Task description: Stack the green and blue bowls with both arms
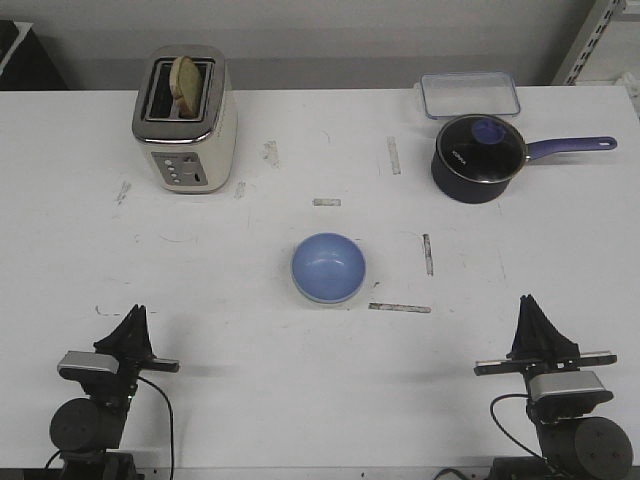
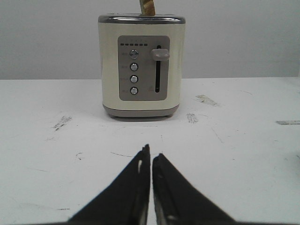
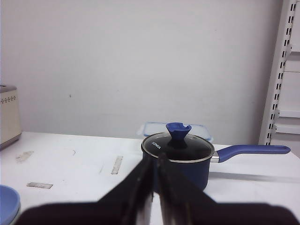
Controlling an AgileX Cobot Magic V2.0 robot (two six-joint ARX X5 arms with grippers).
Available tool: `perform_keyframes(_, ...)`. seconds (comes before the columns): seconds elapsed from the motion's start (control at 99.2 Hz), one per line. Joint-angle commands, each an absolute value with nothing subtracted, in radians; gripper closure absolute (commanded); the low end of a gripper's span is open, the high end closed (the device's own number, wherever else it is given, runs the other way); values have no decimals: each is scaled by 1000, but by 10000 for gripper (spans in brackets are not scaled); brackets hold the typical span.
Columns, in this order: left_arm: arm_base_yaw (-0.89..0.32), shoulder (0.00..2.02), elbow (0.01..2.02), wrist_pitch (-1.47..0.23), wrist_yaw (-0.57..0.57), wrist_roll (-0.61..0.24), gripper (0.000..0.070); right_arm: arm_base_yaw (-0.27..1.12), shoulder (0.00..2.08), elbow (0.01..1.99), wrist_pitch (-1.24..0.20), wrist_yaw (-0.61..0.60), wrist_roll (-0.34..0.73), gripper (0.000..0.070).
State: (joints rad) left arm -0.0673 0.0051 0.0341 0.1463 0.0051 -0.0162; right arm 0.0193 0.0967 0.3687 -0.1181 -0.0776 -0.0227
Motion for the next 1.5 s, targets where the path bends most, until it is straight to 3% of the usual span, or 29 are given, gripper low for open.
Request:
perform_keyframes(0.0, -66, 3, 12, 159, 8, -12, 699, 23, 75, 356, -112, -77, -27, 694)
perform_keyframes(0.323, -66, 3, 12, 158, 8, -11, 698, 30, 1, 165, -94, -27, -26, 694)
perform_keyframes(0.555, -66, 3, 12, 158, 7, -12, 698, 30, 1, 10, 113, -26, -22, 694)
perform_keyframes(0.897, -66, 3, 12, 158, 7, -12, 699, 33, 1, 13, 94, -26, 37, 694)
perform_keyframes(1.492, -66, 3, 12, 158, 7, -12, 699, 33, 1, 13, 112, -26, 36, 694)
